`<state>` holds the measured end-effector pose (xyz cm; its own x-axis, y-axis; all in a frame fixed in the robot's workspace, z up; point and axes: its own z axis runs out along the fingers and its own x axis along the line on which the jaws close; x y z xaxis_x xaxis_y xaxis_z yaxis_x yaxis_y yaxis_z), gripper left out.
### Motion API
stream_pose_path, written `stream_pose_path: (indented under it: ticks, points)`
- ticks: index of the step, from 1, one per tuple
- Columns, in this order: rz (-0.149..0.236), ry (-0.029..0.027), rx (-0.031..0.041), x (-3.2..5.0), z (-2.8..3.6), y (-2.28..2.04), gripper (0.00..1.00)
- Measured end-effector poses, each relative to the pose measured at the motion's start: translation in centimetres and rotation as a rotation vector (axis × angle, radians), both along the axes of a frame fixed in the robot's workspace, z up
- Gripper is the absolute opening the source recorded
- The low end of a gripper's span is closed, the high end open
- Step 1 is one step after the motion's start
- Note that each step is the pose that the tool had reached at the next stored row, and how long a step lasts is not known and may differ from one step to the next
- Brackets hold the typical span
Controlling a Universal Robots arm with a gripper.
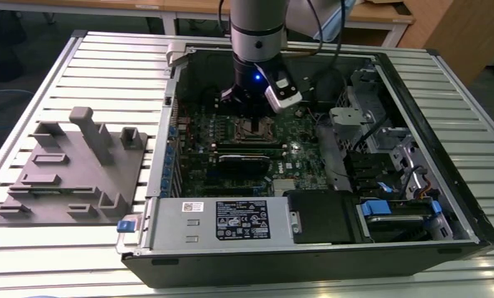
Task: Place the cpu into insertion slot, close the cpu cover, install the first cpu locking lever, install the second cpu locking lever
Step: 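Install the second cpu locking lever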
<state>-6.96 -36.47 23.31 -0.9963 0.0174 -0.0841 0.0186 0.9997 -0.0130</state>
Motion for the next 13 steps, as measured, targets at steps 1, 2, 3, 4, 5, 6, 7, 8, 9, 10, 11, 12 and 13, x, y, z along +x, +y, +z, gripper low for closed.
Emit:
stream_pose_path:
  ticks: [1,2,3,4,5,6,7,8,9,10,11,12,13]
  points:
    - [0.000,0.0000,0.0000,0.00,0.00,-0.08,0.11]
    - [0.000,0.0000,0.0001,0.00,0.00,-0.14,0.11]
    - [0.000,0.0000,0.0000,-0.01,0.00,-0.18,0.11]
    - [0.000,0.0000,-0.0001,-0.01,0.00,-0.23,0.11]
    - [0.000,0.0000,0.0000,-0.05,0.00,-0.27,0.11]
    - [0.000,-0.0001,-0.0001,-0.11,0.00,-0.31,0.11]
    - [0.000,-0.0002,-0.0001,-0.18,0.00,-0.33,0.11]
    - [0.000,-0.0005,-0.0001,-0.27,0.00,-0.36,0.11]
    - [0.000,-0.0009,-0.0001,-0.39,0.00,-0.38,0.11]
    - [0.000,-0.0017,-0.0001,-0.54,0.00,-0.39,0.11]
    - [0.000,-0.0027,0.0000,-0.71,-0.01,-0.39,0.11]
    - [0.000,-0.0036,-0.0001,-0.91,-0.01,-0.39,0.11]
    - [0.000,-0.0040,0.0000,-1.09,-0.05,-0.39,0.11]
